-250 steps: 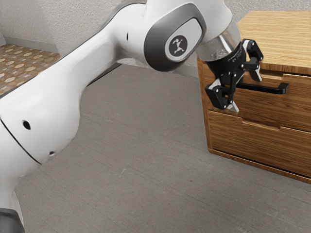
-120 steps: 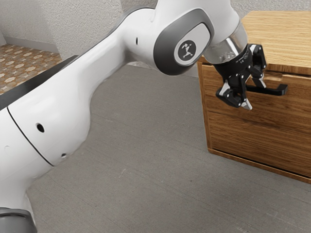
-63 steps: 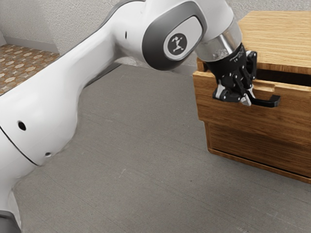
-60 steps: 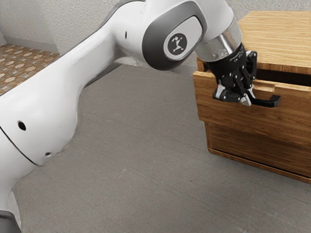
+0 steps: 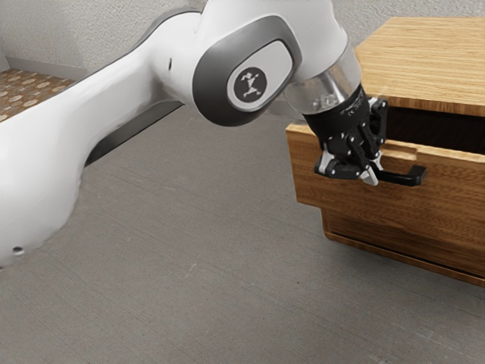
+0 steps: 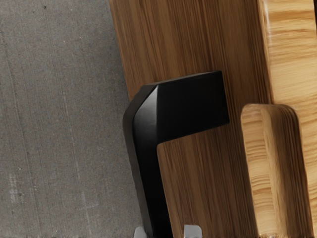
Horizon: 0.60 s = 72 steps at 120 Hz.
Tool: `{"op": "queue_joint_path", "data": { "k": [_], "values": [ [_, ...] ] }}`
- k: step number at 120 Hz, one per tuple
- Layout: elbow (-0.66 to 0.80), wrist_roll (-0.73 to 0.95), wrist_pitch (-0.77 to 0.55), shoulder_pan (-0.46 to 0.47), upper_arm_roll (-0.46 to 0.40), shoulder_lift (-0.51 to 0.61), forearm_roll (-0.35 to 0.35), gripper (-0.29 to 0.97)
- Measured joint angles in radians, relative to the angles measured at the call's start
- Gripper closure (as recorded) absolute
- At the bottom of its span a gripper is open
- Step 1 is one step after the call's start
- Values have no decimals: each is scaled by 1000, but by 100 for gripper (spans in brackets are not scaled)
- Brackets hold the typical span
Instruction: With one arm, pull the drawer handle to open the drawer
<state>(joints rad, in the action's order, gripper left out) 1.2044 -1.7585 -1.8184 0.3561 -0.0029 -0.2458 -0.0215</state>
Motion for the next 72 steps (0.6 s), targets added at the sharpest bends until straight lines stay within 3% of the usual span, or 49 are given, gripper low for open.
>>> {"op": "queue_joint_path", "data": {
  "k": [72],
  "values": [
    [286,-7,-59,25,-17,215,2,79]
  ]
}}
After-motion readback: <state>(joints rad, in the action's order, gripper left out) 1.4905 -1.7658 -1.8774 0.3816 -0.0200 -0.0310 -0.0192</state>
